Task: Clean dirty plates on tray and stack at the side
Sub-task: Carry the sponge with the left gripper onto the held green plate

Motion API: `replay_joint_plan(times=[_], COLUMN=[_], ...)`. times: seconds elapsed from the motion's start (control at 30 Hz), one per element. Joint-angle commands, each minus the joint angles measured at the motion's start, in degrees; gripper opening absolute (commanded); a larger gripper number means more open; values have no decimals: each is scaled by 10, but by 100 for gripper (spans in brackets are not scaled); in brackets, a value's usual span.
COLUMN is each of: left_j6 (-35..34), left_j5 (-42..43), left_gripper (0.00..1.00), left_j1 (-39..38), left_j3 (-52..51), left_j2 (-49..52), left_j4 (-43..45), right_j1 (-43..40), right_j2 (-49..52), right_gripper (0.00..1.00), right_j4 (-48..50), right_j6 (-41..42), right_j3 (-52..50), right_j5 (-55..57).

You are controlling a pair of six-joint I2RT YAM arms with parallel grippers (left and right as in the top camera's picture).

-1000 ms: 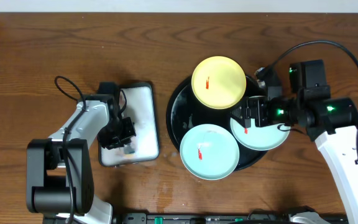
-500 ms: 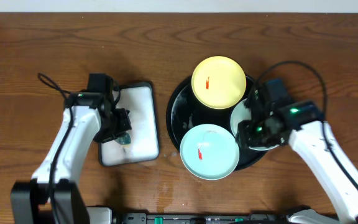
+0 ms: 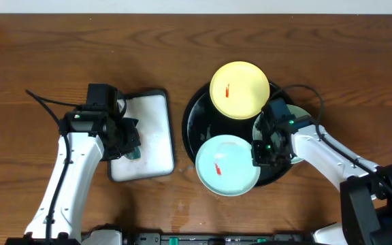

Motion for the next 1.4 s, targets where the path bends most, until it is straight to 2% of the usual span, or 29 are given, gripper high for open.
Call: replay_joint_plan(times=[0.0, 0.2, 0.43, 0.6, 0.77, 1.07, 1.27, 1.37], left_j6=[2, 4, 6, -13, -77, -208, -271, -280], left_j5=[28, 61, 105, 116, 114, 119, 186, 185], left_gripper=[7, 8, 7, 8, 7, 7, 8, 8], left_j1=[2, 2, -23, -104, -214, -341, -373, -371], left_j3=[13, 13, 13, 13, 13, 13, 13, 13], left_j2=[-5, -5, -5, -3, 16, 174, 290, 330], left_j4=[2, 3, 25, 79, 158, 297, 384, 384], right_j1=[10, 10, 28, 46, 49, 50, 50, 50], right_j2=[3, 3, 3, 3, 3, 3, 3, 3], right_gripper=[1, 1, 1, 1, 1, 1, 1, 1], right_j4=[60, 105, 116, 117, 116, 116, 116, 116], right_j6=[40, 108, 90, 84, 93, 93, 93, 93], right_j3=[0, 0, 0, -1, -1, -1, -1, -1], right_j5=[29, 148, 125, 127, 151, 150, 150, 150])
